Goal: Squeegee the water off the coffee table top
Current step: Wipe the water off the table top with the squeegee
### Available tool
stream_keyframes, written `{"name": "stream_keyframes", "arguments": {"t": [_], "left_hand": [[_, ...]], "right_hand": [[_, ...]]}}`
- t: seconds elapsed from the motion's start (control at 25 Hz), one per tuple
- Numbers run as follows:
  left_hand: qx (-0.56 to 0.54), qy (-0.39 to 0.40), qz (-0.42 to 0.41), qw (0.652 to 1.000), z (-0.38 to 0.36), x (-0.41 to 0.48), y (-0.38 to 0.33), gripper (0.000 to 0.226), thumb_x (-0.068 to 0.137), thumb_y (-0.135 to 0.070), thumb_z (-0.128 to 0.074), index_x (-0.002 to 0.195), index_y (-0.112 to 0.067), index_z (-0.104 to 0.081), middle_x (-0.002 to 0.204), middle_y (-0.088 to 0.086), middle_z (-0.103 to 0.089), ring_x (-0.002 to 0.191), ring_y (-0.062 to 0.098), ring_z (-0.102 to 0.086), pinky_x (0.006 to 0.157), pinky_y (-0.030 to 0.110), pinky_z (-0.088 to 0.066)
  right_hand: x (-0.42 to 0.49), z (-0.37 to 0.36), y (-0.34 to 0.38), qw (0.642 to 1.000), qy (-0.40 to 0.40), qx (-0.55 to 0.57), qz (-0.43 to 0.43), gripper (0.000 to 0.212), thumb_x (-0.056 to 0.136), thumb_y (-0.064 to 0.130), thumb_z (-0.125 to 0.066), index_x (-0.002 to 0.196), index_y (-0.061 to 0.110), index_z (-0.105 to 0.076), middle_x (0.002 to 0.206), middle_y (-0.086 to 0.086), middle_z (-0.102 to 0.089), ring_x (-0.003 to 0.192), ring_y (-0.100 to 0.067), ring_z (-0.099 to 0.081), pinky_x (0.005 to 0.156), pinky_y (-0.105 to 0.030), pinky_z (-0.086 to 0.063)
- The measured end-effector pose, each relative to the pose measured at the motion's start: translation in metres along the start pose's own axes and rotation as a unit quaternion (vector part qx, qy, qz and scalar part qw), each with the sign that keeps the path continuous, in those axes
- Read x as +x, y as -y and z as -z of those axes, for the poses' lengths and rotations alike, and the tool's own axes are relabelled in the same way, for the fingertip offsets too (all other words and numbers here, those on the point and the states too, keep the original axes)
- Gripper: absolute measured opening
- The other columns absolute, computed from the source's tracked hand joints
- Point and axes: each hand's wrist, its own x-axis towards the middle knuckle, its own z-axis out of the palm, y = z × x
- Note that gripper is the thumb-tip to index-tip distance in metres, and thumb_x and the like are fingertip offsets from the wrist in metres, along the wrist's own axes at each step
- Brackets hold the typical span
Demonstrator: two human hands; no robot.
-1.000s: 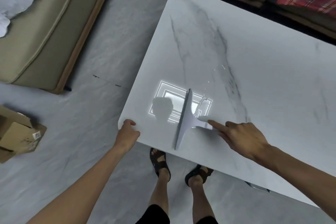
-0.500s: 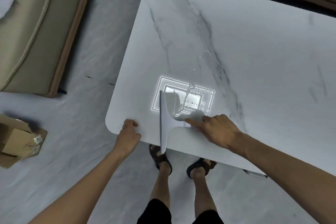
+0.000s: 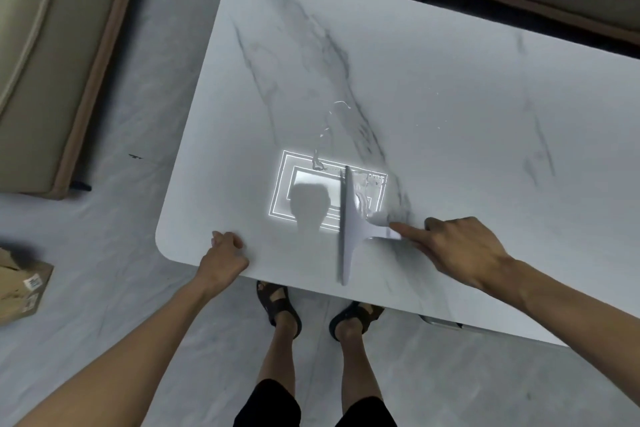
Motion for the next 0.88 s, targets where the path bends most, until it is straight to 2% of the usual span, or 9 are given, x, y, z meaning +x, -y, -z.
{"name": "stream_keyframes", "arguments": {"t": [0.12,0.24,0.44,0.48,0.6,0.76,0.88], "left_hand": [[-0.006,0.005,0.006,1.000,0.001,0.000,0.001,0.038,0.079,-0.004,-0.055,0.115,-0.012,-0.046,0.153,0.017,-0.025,0.104,0.033,-0.055,0.078,0.031,-0.037],[-0.016,0.004,0.017,1.000,0.003,0.003,0.003,0.042,0.080,-0.005,-0.054,0.120,-0.012,-0.044,0.148,0.018,-0.034,0.110,0.034,-0.052,0.081,0.032,-0.038],[-0.033,0.009,0.031,0.999,-0.002,0.002,-0.006,0.047,0.079,0.001,-0.053,0.125,-0.008,-0.046,0.155,0.021,-0.020,0.127,0.037,-0.045,0.086,0.030,-0.038],[-0.046,0.000,0.035,0.998,-0.003,0.002,-0.010,0.047,0.079,0.002,-0.053,0.125,-0.006,-0.046,0.152,0.021,-0.024,0.126,0.036,-0.046,0.085,0.029,-0.038],[-0.066,-0.049,0.052,0.995,-0.004,0.000,-0.019,0.041,0.084,-0.005,-0.057,0.124,-0.005,-0.046,0.129,0.018,-0.048,0.096,0.027,-0.051,0.078,0.032,-0.039],[-0.079,-0.106,0.033,0.991,-0.009,-0.011,-0.033,0.036,0.084,-0.010,-0.063,0.118,-0.007,-0.051,0.102,0.006,-0.059,0.089,0.024,-0.054,0.072,0.032,-0.041],[-0.106,-0.156,0.002,0.982,-0.012,-0.024,-0.044,0.015,0.083,-0.006,-0.066,0.096,-0.012,-0.062,0.084,0.006,-0.067,0.079,0.026,-0.067,0.062,0.030,-0.048]], "right_hand": [[0.040,-0.001,0.053,0.995,0.024,0.053,0.084,0.071,0.090,0.013,-0.046,0.145,0.046,-0.017,0.081,-0.005,-0.052,0.060,-0.030,-0.055,0.050,-0.033,-0.032],[0.070,-0.004,0.091,0.988,0.047,0.068,0.129,0.068,0.092,0.011,-0.041,0.147,0.043,-0.018,0.081,-0.005,-0.047,0.064,-0.028,-0.051,0.054,-0.034,-0.033],[0.049,-0.021,0.031,0.994,0.036,0.035,0.094,0.072,0.090,0.013,-0.041,0.145,0.050,-0.014,0.095,-0.006,-0.056,0.072,-0.029,-0.060,0.053,-0.033,-0.032],[0.037,-0.023,0.013,0.995,0.038,0.031,0.082,0.074,0.089,0.013,-0.042,0.145,0.052,-0.013,0.095,-0.005,-0.057,0.072,-0.028,-0.061,0.053,-0.032,-0.031],[0.002,-0.032,-0.032,0.998,0.049,0.015,0.028,0.067,0.093,0.021,-0.043,0.144,0.054,-0.015,0.091,0.000,-0.059,0.074,-0.024,-0.062,0.053,-0.031,-0.031],[-0.036,-0.035,-0.073,0.999,0.035,-0.005,-0.013,0.047,0.099,0.035,-0.035,0.141,0.053,-0.026,0.082,0.003,-0.058,0.063,-0.023,-0.059,0.049,-0.029,-0.028],[-0.038,-0.020,-0.076,1.000,0.011,-0.014,0.000,0.045,0.097,0.036,-0.039,0.138,0.051,-0.032,0.074,0.003,-0.057,0.054,-0.025,-0.056,0.046,-0.029,-0.024]]}}
